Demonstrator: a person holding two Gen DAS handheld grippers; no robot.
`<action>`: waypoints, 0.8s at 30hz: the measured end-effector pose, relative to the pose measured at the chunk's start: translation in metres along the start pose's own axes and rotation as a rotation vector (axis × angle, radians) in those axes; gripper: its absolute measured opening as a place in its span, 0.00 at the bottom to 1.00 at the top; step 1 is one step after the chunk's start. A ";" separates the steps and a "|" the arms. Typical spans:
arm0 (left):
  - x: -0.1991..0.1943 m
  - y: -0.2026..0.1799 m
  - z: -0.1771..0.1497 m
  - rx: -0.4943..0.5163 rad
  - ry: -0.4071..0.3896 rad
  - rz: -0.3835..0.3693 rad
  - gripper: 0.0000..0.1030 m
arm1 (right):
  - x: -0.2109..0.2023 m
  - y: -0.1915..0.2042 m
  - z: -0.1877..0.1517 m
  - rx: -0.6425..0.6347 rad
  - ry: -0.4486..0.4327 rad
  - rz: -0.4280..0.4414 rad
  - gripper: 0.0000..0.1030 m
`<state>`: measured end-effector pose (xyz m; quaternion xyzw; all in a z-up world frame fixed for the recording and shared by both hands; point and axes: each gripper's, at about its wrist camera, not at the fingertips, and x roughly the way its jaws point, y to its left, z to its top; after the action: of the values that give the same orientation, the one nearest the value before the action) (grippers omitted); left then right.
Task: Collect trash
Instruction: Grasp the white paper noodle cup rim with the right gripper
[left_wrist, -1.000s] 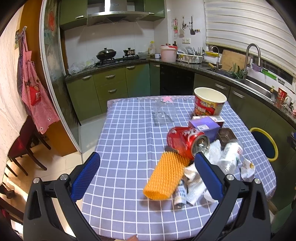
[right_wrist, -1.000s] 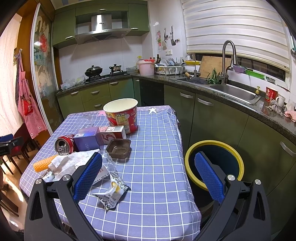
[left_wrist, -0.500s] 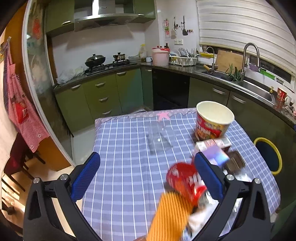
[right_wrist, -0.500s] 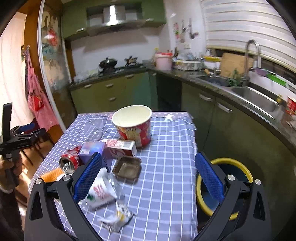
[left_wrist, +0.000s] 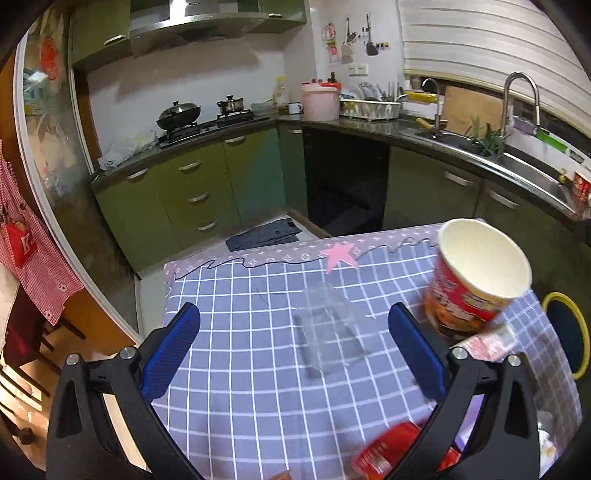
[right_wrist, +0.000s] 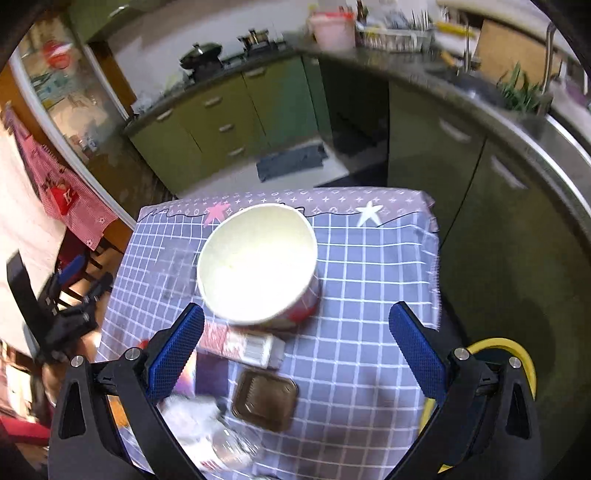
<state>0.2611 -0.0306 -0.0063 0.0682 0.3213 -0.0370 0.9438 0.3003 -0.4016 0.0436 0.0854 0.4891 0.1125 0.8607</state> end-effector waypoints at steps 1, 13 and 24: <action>0.006 0.002 0.000 -0.005 0.004 0.005 0.94 | 0.005 0.000 0.005 0.007 0.021 0.000 0.96; 0.026 0.016 -0.006 -0.036 0.028 0.008 0.94 | 0.129 0.002 0.040 -0.002 0.343 -0.149 0.58; 0.024 0.006 -0.011 -0.005 0.026 -0.001 0.94 | 0.150 -0.007 0.032 0.032 0.418 -0.193 0.10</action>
<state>0.2742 -0.0234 -0.0295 0.0664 0.3337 -0.0359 0.9396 0.4032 -0.3679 -0.0656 0.0265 0.6645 0.0370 0.7459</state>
